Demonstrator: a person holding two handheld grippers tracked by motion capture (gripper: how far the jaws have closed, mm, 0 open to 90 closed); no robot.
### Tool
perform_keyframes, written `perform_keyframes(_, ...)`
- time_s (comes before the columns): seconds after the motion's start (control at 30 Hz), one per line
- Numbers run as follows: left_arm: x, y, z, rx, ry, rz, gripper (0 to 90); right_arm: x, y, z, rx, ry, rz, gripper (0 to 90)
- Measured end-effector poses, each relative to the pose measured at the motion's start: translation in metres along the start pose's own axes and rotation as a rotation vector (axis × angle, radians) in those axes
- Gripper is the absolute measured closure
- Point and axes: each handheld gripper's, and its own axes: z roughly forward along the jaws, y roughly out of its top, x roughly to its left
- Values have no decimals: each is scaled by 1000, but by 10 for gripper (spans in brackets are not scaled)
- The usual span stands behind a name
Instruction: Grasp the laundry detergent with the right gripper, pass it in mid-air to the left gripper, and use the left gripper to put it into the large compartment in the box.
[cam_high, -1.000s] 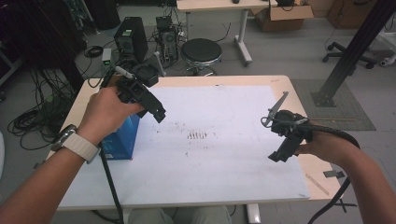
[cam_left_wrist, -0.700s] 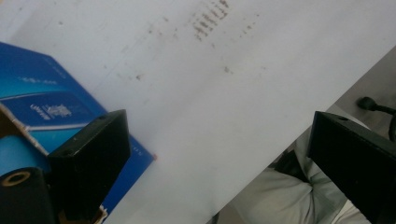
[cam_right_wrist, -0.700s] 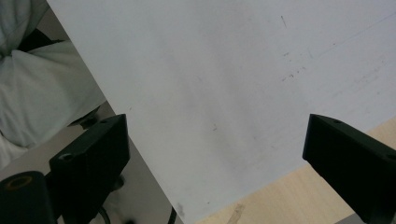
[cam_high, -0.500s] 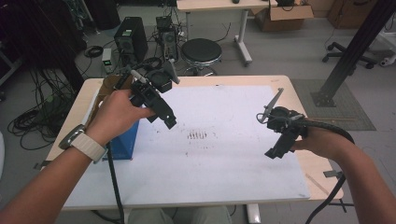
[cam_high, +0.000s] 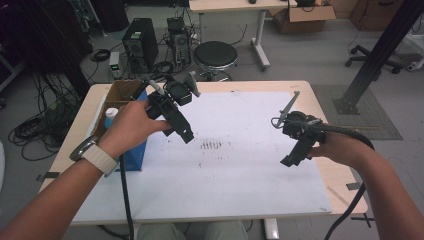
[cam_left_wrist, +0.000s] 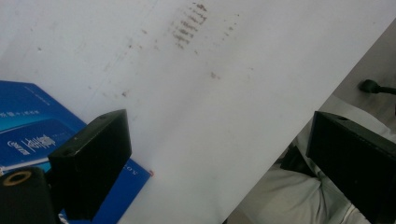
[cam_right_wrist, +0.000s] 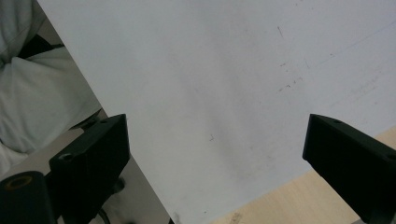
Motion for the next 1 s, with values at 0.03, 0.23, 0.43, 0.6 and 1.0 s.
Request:
perform_keyframes(0.03,0,0,0,1,0,8,72,0,1,0,-2,-1,-2,72)
perform_keyframes(0.23,-4,4,2,-4,-5,47,72,-1,5,0,1,2,-5,71)
perform_keyframes(0.43,-6,8,6,-1,-3,67,72,-3,8,-1,-2,0,-11,72)
perform_keyframes(0.6,-7,11,9,-3,-3,75,72,-6,11,0,1,2,-14,72)
perform_keyframes(1.0,-14,13,12,-1,-4,105,73,-7,11,-1,-4,-2,-12,72)
